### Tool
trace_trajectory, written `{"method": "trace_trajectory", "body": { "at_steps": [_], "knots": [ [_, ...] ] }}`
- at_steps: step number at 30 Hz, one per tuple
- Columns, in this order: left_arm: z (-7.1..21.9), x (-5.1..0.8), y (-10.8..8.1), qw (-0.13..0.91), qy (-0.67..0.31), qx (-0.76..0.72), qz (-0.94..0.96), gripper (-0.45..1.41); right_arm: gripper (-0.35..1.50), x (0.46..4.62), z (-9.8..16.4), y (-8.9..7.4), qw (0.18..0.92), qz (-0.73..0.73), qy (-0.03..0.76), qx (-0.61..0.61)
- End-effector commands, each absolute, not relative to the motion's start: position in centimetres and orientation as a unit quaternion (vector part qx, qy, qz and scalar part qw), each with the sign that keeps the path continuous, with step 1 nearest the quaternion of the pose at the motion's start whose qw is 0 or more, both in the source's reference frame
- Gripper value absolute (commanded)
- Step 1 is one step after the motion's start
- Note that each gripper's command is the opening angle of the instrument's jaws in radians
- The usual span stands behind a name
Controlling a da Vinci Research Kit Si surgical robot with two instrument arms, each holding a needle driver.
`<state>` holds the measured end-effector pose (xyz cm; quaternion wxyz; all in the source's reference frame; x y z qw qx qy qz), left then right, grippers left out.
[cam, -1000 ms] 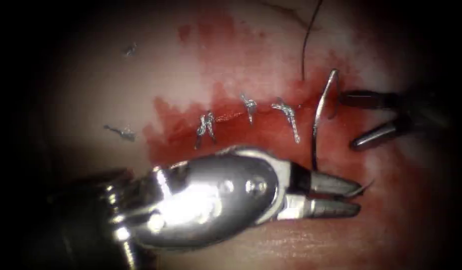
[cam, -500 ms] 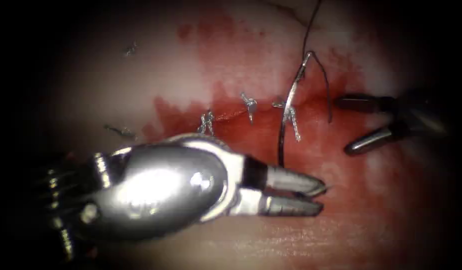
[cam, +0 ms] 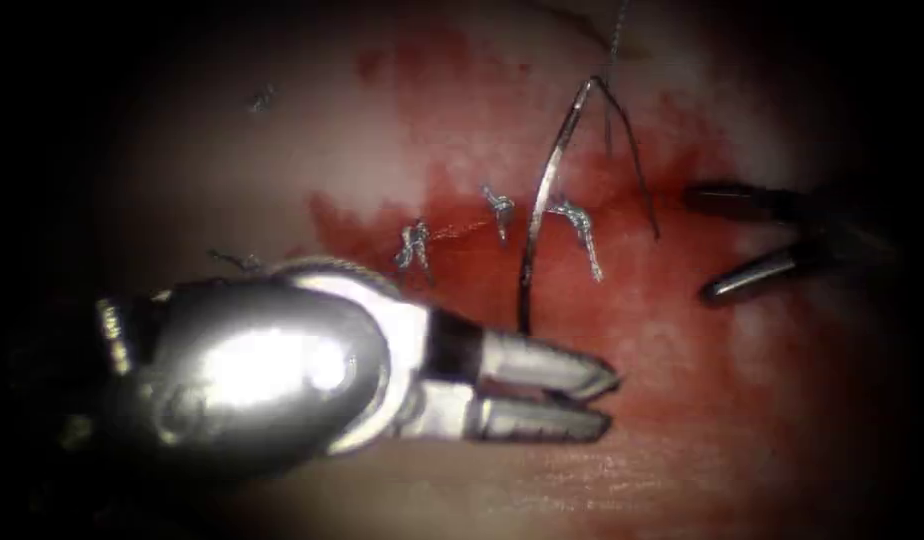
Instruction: Wound Closure
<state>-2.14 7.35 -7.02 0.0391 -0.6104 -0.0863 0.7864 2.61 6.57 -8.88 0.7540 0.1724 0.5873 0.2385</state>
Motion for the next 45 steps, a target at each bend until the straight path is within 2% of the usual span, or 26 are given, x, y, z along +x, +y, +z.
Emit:
{"method": "trace_trajectory", "body": {
  "at_steps": [1,7,22,23,25,27,28,33,45],
  "knots": [
    [-6.99,-2.17,7.4,0.038,-0.085,-0.611,0.786,-0.35,0.91,2.7,-8.93,6.55,0.754,0.234,0.589,0.169],
    [-7.03,-2.06,7.37,0.036,-0.085,-0.61,0.787,-0.35,1.01,2.85,-9.07,6.5,0.756,0.231,0.59,0.161],
    [-7.12,-1.97,7.28,0.033,-0.085,-0.609,0.788,-0.35,0.83,3.14,-8.73,6.4,0.783,0.221,0.564,0.143],
    [-7.12,-1.97,7.28,0.033,-0.085,-0.61,0.787,-0.35,0.64,3.16,-8.74,6.38,0.782,0.219,0.565,0.147],
    [-7.13,-1.97,7.29,0.033,-0.086,-0.61,0.787,-0.35,0.39,3.16,-8.74,6.37,0.784,0.213,0.565,0.144],
    [-7.13,-1.96,7.29,0.034,-0.086,-0.61,0.787,-0.35,-0.05,3.13,-8.74,6.37,0.787,0.204,0.564,0.141],
    [-7.14,-1.96,7.3,0.034,-0.086,-0.61,0.787,-0.35,-0.35,3.09,-8.74,6.37,0.787,0.203,0.565,0.142],
    [-7.11,-1.95,7.3,0.033,-0.085,-0.61,0.787,-0.35,-0.35,2.89,-8.77,6.32,0.792,0.206,0.559,0.136],
    [-6.94,-1.91,7.3,0.026,-0.08,-0.609,0.789,-0.35,-0.35,2.99,-9.03,6.18,0.785,0.204,0.565,0.154]
  ]
}}
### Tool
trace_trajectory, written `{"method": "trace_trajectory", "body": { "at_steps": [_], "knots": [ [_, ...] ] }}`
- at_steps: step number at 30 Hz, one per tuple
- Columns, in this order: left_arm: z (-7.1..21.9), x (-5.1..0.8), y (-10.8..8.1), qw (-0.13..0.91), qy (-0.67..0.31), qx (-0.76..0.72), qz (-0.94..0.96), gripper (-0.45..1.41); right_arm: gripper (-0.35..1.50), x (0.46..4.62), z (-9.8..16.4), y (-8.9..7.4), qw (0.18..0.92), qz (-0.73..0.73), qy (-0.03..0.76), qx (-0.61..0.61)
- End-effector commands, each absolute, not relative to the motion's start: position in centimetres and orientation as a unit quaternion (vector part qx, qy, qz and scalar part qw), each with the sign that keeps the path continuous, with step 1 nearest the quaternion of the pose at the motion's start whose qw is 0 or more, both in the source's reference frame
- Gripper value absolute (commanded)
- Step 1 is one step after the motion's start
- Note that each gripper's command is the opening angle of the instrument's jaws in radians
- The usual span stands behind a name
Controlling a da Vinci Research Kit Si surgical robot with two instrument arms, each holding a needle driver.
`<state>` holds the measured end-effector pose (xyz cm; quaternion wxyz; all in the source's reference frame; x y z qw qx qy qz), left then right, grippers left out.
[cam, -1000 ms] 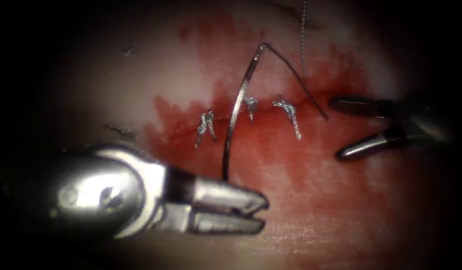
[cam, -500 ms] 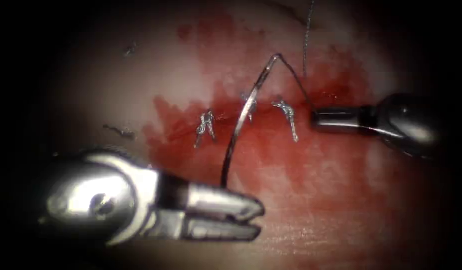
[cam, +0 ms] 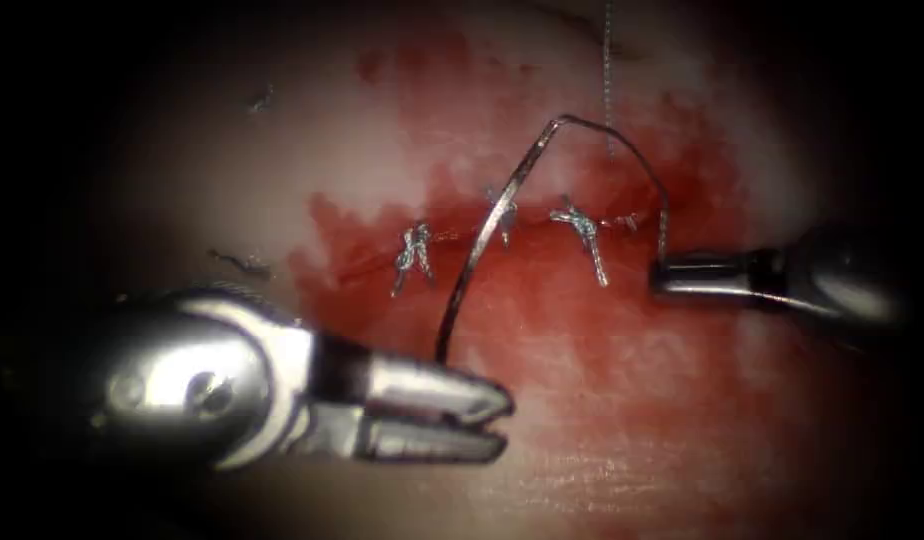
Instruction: Wound Closure
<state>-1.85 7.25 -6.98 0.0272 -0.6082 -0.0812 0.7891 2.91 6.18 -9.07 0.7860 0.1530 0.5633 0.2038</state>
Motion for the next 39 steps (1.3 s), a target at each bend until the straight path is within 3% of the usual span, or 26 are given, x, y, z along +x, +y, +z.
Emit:
{"method": "trace_trajectory", "body": {
  "at_steps": [1,12,15,16,18,22,26,29,30,33,35,37,39],
  "knots": [
    [-6.94,-1.91,7.3,0.026,-0.08,-0.609,0.789,-0.35,-0.35,2.99,-9.04,6.18,0.785,0.204,0.565,0.154],
    [-6.92,-1.83,7.29,0.026,-0.083,-0.609,0.788,-0.35,-0.35,3.01,-9.18,6.22,0.787,0.191,0.568,0.147],
    [-6.93,-1.83,7.28,0.027,-0.083,-0.609,0.789,-0.35,0.54,3.01,-9.17,6.31,0.786,0.192,0.57,0.145],
    [-6.94,-1.84,7.28,0.027,-0.083,-0.608,0.789,-0.35,1.11,3.0,-9.15,6.35,0.791,0.206,0.562,0.125],
    [-6.95,-1.84,7.27,0.028,-0.082,-0.608,0.789,-0.35,1.32,3.0,-9.14,6.37,0.794,0.215,0.556,0.114],
    [-7.08,-1.83,7.25,0.027,-0.09,-0.612,0.785,-0.35,1.42,3.03,-9.13,6.41,0.796,0.234,0.547,0.106],
    [-7.17,-1.82,7.24,0.031,-0.095,-0.613,0.783,-0.35,1.4,3.06,-9.11,6.45,0.796,0.235,0.548,0.107],
    [-7.22,-1.79,7.23,0.031,-0.096,-0.614,0.783,-0.35,1.22,3.09,-9.12,6.42,0.789,0.225,0.559,0.122],
    [-7.22,-1.79,7.22,0.031,-0.096,-0.614,0.783,-0.35,0.96,3.11,-9.14,6.38,0.786,0.219,0.564,0.13],
    [-7.22,-1.78,7.23,0.031,-0.097,-0.614,0.783,-0.35,0.59,3.11,-9.14,6.34,0.786,0.217,0.565,0.13],
    [-7.22,-1.77,7.22,0.031,-0.097,-0.614,0.783,-0.35,0.09,3.11,-9.09,6.33,0.786,0.215,0.565,0.128],
    [-7.22,-1.77,7.22,0.03,-0.097,-0.614,0.783,-0.35,-0.19,3.09,-9.04,6.33,0.787,0.214,0.565,0.126],
    [-7.22,-1.77,7.22,0.03,-0.097,-0.614,0.783,-0.35,-0.35,3.07,-9.01,6.34,0.787,0.213,0.566,0.125]
  ]
}}
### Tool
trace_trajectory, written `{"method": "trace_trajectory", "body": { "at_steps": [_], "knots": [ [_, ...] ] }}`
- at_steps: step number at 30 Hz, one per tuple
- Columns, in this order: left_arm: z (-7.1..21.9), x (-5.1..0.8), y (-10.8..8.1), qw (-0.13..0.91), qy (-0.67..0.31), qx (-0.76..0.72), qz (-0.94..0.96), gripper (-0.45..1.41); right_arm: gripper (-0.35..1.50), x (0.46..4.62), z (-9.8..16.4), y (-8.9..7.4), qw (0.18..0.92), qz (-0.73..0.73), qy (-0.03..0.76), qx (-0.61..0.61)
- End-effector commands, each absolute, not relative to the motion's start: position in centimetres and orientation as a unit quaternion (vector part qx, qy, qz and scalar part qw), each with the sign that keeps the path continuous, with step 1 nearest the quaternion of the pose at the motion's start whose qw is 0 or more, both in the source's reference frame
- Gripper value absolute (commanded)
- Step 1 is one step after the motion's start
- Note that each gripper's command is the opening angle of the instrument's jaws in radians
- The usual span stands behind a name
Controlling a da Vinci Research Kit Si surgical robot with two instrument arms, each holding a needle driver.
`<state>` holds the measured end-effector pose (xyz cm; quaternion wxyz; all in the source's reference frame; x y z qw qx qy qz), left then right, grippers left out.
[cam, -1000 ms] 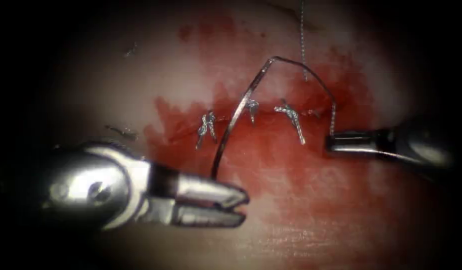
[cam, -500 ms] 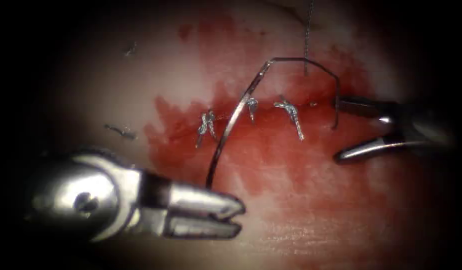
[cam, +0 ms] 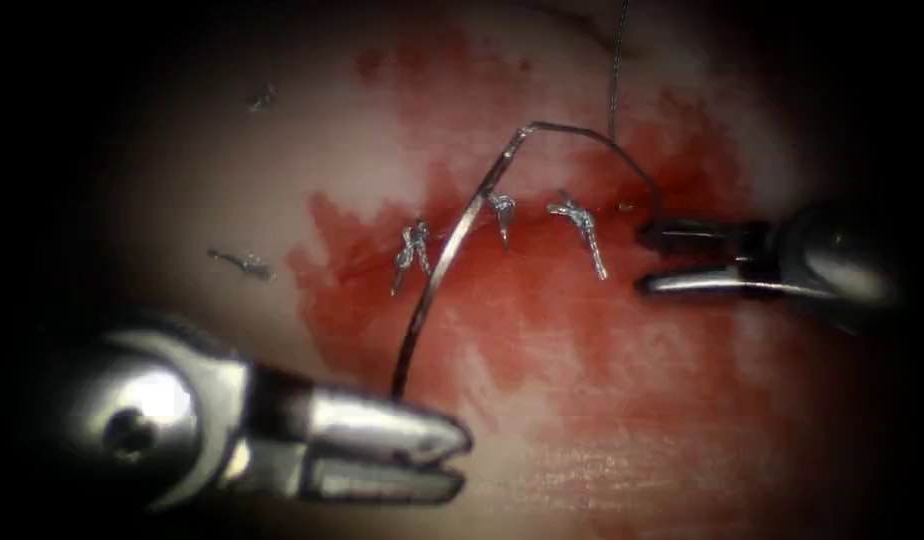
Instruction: Wound Closure
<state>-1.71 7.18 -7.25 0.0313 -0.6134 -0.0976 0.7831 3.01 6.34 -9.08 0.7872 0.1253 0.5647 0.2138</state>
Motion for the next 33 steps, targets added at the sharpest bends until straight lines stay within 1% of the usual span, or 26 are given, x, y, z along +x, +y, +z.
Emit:
{"method": "trace_trajectory", "body": {
  "at_steps": [1,5,33],
  "knots": [
    [-7.22,-1.76,7.22,0.03,-0.097,-0.614,0.783,-0.35,-0.35,3.05,-9.0,6.34,0.787,0.212,0.566,0.125],
    [-7.2,-1.75,7.22,0.03,-0.097,-0.614,0.783,-0.35,-0.35,3.02,-8.99,6.32,0.786,0.209,0.568,0.127],
    [-6.75,-1.59,7.21,0.028,-0.097,-0.613,0.784,-0.35,-0.35,3.11,-9.48,5.86,0.784,0.183,0.57,0.167]
  ]
}}
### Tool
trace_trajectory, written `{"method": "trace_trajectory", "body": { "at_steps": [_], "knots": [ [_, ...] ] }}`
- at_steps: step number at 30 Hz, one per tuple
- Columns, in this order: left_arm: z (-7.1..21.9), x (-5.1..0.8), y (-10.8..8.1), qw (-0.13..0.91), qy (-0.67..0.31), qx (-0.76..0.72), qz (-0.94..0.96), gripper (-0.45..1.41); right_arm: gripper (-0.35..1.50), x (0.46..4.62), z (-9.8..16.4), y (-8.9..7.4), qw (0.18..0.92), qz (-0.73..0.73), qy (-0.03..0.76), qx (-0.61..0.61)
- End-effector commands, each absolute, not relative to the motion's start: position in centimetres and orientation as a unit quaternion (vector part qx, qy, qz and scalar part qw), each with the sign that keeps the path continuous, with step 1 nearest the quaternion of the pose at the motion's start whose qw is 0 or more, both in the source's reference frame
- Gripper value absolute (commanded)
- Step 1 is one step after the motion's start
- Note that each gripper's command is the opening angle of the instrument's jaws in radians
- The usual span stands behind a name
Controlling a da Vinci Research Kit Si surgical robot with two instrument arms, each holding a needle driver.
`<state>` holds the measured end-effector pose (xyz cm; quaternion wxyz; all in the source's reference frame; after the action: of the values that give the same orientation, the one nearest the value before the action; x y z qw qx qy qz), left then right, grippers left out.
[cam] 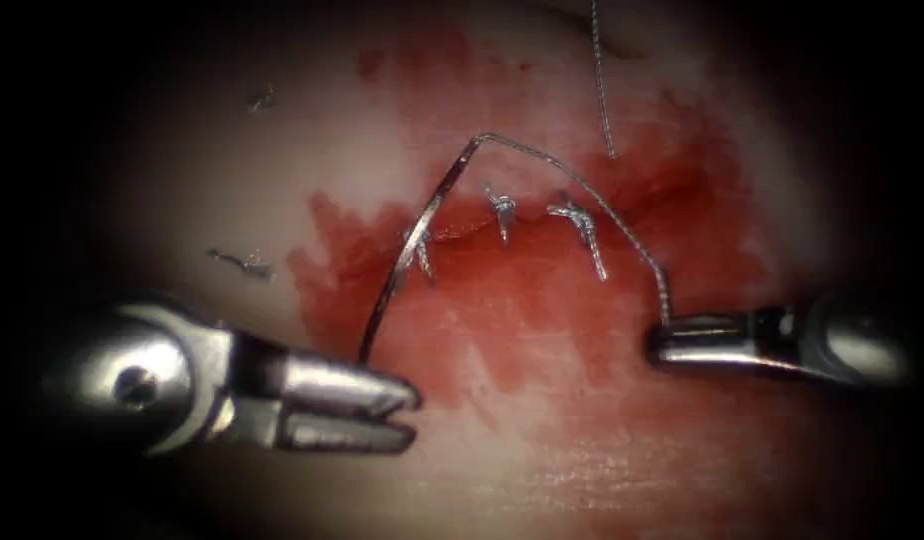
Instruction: Wound Closure
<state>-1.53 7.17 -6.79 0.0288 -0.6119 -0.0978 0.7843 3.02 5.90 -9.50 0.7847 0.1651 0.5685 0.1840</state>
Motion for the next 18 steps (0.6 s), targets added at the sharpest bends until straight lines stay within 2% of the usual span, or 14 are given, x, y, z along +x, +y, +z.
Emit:
{"method": "trace_trajectory", "body": {
  "at_steps": [1,10,11,12,13,14,17,18],
  "knots": [
    [-6.75,-1.58,7.21,0.028,-0.097,-0.613,0.784,-0.35,-0.35,3.12,-9.49,5.85,0.783,0.182,0.57,0.167],
    [-6.76,-1.55,7.2,0.024,-0.101,-0.609,0.786,-0.35,-0.35,3.18,-9.54,5.84,0.784,0.183,0.568,0.169],
    [-6.77,-1.51,7.19,0.021,-0.104,-0.607,0.787,-0.35,0.32,3.18,-9.54,5.87,0.782,0.185,0.571,0.168],
    [-6.79,-1.48,7.19,0.019,-0.107,-0.606,0.788,-0.35,0.74,3.17,-9.54,5.9,0.782,0.185,0.572,0.165],
    [-6.8,-1.43,7.18,0.015,-0.111,-0.604,0.789,-0.35,0.96,3.15,-9.54,5.92,0.785,0.182,0.572,0.154],
    [-6.83,-1.37,7.17,0.011,-0.116,-0.602,0.79,-0.35,1.09,3.13,-9.54,5.95,0.788,0.178,0.572,0.142],
    [-6.91,-1.17,7.11,0.003,-0.134,-0.598,0.79,-0.35,1.18,3.02,-9.51,6.08,0.786,0.167,0.584,0.117],
    [-6.93,-1.13,7.06,0.0,-0.14,-0.6,0.787,-0.35,1.26,3.0,-9.49,6.16,0.778,0.169,0.597,0.098]
  ]
}}
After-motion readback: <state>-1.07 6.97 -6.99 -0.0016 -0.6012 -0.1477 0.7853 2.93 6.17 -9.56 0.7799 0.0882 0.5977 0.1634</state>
